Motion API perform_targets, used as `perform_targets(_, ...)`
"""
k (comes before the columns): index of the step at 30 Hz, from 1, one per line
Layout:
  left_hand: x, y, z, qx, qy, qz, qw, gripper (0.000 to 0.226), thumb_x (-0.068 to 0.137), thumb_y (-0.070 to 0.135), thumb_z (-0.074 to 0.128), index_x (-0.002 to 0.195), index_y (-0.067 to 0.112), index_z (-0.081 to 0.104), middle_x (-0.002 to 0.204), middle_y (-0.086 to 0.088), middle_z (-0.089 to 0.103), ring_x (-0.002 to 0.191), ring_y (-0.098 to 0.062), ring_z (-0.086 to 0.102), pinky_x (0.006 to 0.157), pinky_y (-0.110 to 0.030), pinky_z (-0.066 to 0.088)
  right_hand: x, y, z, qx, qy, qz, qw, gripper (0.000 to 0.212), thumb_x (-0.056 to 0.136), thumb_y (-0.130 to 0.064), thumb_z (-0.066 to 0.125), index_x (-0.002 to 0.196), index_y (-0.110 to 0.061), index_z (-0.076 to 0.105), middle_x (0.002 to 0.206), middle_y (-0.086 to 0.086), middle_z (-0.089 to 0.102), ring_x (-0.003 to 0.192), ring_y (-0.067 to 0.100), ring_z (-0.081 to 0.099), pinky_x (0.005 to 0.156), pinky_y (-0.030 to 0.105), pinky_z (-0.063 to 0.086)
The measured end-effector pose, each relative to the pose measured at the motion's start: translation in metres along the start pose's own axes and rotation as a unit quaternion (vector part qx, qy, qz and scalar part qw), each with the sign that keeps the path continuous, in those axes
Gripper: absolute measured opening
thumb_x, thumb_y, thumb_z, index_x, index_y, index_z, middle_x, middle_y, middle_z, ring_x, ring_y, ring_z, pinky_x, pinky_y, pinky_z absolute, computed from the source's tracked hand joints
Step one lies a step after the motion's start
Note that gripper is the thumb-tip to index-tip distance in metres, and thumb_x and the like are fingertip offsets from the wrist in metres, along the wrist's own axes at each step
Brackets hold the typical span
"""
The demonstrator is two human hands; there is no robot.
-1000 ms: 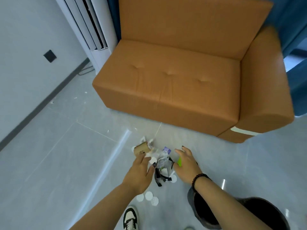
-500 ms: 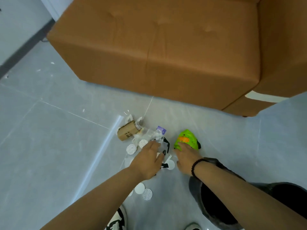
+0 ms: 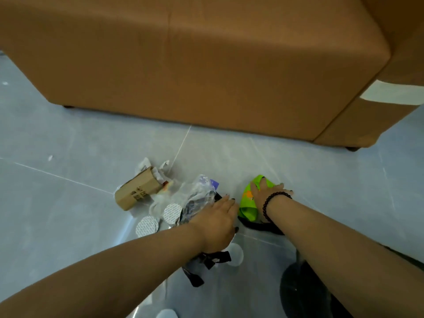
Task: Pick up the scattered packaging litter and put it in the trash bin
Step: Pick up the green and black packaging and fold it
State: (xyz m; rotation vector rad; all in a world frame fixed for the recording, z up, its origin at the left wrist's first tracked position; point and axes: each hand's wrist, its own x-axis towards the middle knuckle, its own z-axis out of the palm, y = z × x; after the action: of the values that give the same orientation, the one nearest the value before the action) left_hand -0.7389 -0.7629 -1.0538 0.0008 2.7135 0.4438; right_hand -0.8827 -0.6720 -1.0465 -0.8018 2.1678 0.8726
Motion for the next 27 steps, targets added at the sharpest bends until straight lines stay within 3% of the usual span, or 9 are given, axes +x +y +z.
perform_targets(3,0.010,-0.011,0.013,0.001,0.011,0.009,1.000,0.065,0.099,0.030,0.039,0.151,0.005,0.008,0.160,-0.012,0.008,0.148,-0.024,0.001,0.120,-0.035,0.006,0.026,-0.006,0.011,0.056,0.029,-0.007,0.998,0.102,0.087,-0.029,0.064,0.149,-0.016,-0.016,0.156,0.020,-0.012,0.137,0.048,0.021,0.104,0.058,0.034)
perform_targets(5,0.010,-0.019,0.015,-0.017,0.024,-0.004,1.000,0.062,0.099,0.027,0.040,0.150,0.005,0.012,0.158,-0.012,0.015,0.147,-0.024,0.007,0.118,-0.032,0.009,0.031,-0.008,0.017,0.047,0.066,-0.034,0.996,0.089,0.091,-0.024,0.057,0.150,-0.012,-0.008,0.154,0.025,0.004,0.135,0.041,0.031,0.103,0.049,0.039)
perform_targets(9,0.002,-0.025,0.014,-0.088,0.049,-0.035,0.994,0.056,0.097,0.023,0.045,0.146,0.006,0.023,0.150,-0.011,0.029,0.139,-0.024,0.026,0.111,-0.030,0.022,0.014,-0.007,0.022,0.016,0.168,-0.056,0.984,0.043,0.096,-0.016,0.043,0.137,-0.004,0.037,0.136,0.017,0.045,0.122,0.031,0.049,0.096,0.038,0.041)
perform_targets(12,-0.007,-0.025,0.015,-0.128,0.068,-0.039,0.989,0.061,0.096,0.024,0.047,0.148,0.009,0.018,0.153,-0.009,0.025,0.141,-0.024,0.024,0.113,-0.031,0.023,-0.004,-0.001,0.021,0.033,0.196,-0.047,0.979,0.038,0.096,-0.008,0.037,0.133,-0.003,0.038,0.133,0.015,0.049,0.120,0.031,0.051,0.092,0.037,0.042)
perform_targets(15,-0.018,-0.025,0.012,-0.179,0.076,-0.052,0.979,0.070,0.095,0.031,0.051,0.151,0.011,0.015,0.157,-0.008,0.019,0.145,-0.022,0.018,0.117,-0.030,0.019,-0.023,0.004,0.019,0.075,0.206,-0.042,0.975,0.038,0.090,-0.001,0.043,0.128,-0.002,0.040,0.125,0.018,0.052,0.112,0.033,0.055,0.077,0.034,0.041)
perform_targets(18,-0.026,-0.031,0.013,-0.243,0.118,-0.079,0.959,0.081,0.083,0.052,0.055,0.145,0.010,0.025,0.148,-0.013,0.034,0.137,-0.029,0.033,0.112,-0.042,0.031,-0.040,0.000,0.016,0.141,0.220,-0.048,0.964,0.033,0.089,-0.004,0.046,0.123,-0.004,0.044,0.118,0.019,0.054,0.102,0.033,0.058,0.068,0.032,0.040)
perform_targets(21,-0.041,-0.028,0.013,-0.266,0.128,-0.113,0.949,0.091,0.088,0.043,0.059,0.151,0.008,0.003,0.157,-0.011,0.017,0.145,-0.024,0.019,0.117,-0.037,0.023,-0.054,-0.011,0.011,0.204,0.248,-0.077,0.944,0.021,0.094,-0.011,0.043,0.114,-0.007,0.046,0.103,0.016,0.055,0.074,0.027,0.055,0.051,0.029,0.038)
perform_targets(23,-0.050,-0.027,0.009,-0.268,0.148,-0.120,0.944,0.094,0.089,0.041,0.061,0.152,0.008,0.000,0.158,-0.011,0.014,0.145,-0.023,0.017,0.117,-0.035,0.021,-0.065,-0.019,0.010,0.237,0.259,-0.092,0.932,0.012,0.094,-0.013,0.042,0.105,-0.011,0.046,0.092,0.011,0.052,0.062,0.021,0.050,0.045,0.027,0.036)
perform_targets(27,-0.078,-0.023,-0.011,-0.190,0.159,-0.116,0.962,0.068,0.090,0.042,0.057,0.144,0.010,0.031,0.148,-0.014,0.034,0.140,-0.028,0.028,0.113,-0.035,0.026,-0.098,-0.034,0.012,0.251,0.283,-0.112,0.919,0.006,0.092,-0.015,0.046,0.098,-0.014,0.049,0.101,0.012,0.058,0.081,0.029,0.057,0.059,0.030,0.044)
